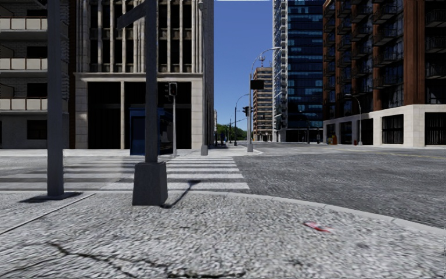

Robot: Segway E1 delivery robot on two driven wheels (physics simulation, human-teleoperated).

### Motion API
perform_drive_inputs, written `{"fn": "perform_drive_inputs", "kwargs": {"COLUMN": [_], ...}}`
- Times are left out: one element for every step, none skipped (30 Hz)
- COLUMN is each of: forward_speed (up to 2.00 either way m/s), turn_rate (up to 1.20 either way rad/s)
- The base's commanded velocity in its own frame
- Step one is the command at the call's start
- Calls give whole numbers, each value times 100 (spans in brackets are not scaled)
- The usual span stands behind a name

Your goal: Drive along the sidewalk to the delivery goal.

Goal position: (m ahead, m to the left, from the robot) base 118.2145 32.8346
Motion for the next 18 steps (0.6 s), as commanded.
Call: {"fn": "perform_drive_inputs", "kwargs": {"forward_speed": [200, 200, 200, 200, 200, 200, 200, 200, 200, 200, 200, 200, 200, 200, 200, 200, 200, 200], "turn_rate": [30, 25, 24, 24, 24, 22, 0, 0, 0, 0, 0, 0, 0, 0, 0, 0, 0, 0]}}
